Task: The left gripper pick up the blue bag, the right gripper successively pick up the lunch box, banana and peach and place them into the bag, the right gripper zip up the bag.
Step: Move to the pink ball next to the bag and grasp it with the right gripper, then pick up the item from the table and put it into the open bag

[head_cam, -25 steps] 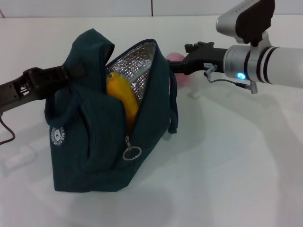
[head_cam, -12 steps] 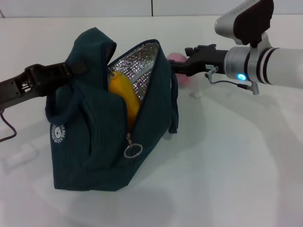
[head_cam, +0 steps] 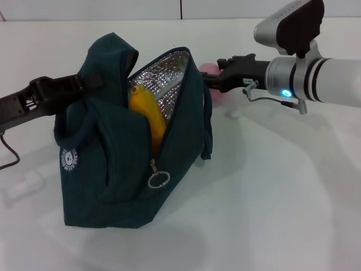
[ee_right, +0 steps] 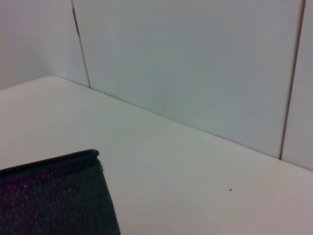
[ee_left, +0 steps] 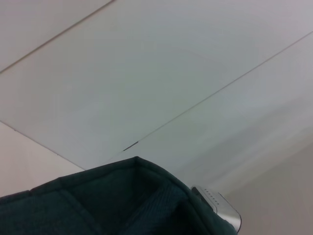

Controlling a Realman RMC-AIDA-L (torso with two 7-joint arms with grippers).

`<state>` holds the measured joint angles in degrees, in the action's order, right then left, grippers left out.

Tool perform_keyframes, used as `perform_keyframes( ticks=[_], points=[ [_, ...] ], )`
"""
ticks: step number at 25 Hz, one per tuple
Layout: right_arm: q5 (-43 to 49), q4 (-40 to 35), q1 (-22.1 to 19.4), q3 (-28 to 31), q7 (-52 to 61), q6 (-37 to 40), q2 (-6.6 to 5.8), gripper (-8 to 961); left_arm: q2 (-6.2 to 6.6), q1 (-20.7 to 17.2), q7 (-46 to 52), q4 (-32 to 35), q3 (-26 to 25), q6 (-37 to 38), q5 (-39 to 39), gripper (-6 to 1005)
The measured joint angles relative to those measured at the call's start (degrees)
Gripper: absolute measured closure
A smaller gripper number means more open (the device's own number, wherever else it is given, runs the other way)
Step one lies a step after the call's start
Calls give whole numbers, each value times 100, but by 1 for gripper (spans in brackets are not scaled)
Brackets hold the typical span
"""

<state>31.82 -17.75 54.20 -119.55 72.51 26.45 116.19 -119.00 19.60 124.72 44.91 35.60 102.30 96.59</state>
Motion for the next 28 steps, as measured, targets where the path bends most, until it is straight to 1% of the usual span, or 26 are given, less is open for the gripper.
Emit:
perform_keyframes(
  ticks=[9,11,13,16,19,22,24,27,28],
  points=[
    [0,-132,-100,46,-44,0,0,415,0,-26,0,0,0,5,0,953],
    [0,-140,-110,51,-47,0,0,637,0,-33,0,0,0,6,0,953],
    [1,-180,-162,113,-60,8,0,706,0,-43,0,0,0,10,0,953],
    [35,-261,-355,486,-186,154,-1,810,0,-60,0,0,0,16,0,953],
    [52,-306,-552,962,-326,452,-34,835,0,-76,-1,0,0,18,0,953],
    [58,-311,-621,1253,-431,727,-59,859,25,-127,-2,0,0,23,-2,953],
    [61,-338,-683,1486,-586,1040,-65,874,44,-155,0,0,0,35,-6,953],
    [68,-423,-921,1887,-788,1801,-101,896,52,-158,0,0,0,49,-10,953],
    [71,-481,-1052,2036,-850,2192,-115,904,53,-156,0,0,0,52,-10,953]
  ],
)
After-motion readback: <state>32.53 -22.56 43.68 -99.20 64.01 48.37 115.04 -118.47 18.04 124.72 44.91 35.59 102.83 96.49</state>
